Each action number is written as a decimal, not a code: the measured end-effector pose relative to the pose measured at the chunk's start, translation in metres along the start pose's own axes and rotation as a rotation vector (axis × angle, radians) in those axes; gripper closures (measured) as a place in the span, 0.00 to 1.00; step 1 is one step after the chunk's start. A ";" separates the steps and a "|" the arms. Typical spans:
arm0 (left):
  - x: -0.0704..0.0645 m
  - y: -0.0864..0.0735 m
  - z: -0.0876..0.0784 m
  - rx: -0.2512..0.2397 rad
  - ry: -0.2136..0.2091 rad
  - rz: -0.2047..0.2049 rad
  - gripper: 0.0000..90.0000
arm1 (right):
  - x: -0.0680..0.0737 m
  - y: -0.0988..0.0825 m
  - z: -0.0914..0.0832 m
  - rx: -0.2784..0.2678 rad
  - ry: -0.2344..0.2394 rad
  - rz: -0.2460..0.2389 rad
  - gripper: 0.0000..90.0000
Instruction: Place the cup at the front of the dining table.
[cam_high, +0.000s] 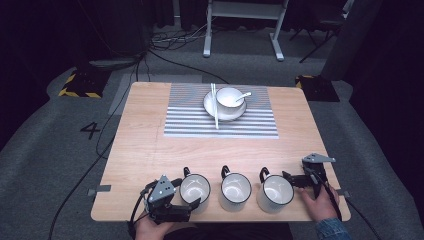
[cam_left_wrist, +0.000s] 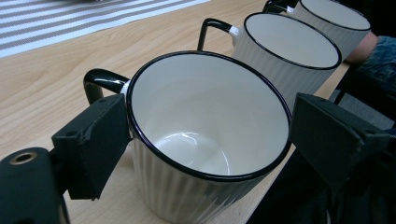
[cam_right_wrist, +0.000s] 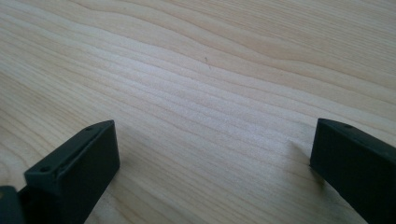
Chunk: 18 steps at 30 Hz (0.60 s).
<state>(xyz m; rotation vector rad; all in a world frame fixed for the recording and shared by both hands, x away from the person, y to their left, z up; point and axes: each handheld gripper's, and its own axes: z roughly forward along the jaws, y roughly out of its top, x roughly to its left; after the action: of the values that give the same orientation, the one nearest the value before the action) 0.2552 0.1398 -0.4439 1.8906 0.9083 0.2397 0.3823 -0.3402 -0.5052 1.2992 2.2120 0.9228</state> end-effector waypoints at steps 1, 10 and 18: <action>0.000 0.000 0.000 0.000 0.000 0.000 0.13 | 0.000 0.000 0.000 0.000 0.000 0.000 0.02; -0.002 -0.003 0.008 0.025 0.013 0.007 0.07 | 0.000 0.000 0.000 0.000 0.000 0.000 0.02; -0.004 -0.008 0.024 0.065 0.046 0.012 0.00 | 0.000 0.000 0.000 0.000 0.000 0.000 0.02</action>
<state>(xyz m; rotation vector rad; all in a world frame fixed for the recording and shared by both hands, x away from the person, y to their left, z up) 0.2610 0.1222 -0.4621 1.9580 0.9457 0.2649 0.3822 -0.3402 -0.5052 1.2994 2.2116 0.9226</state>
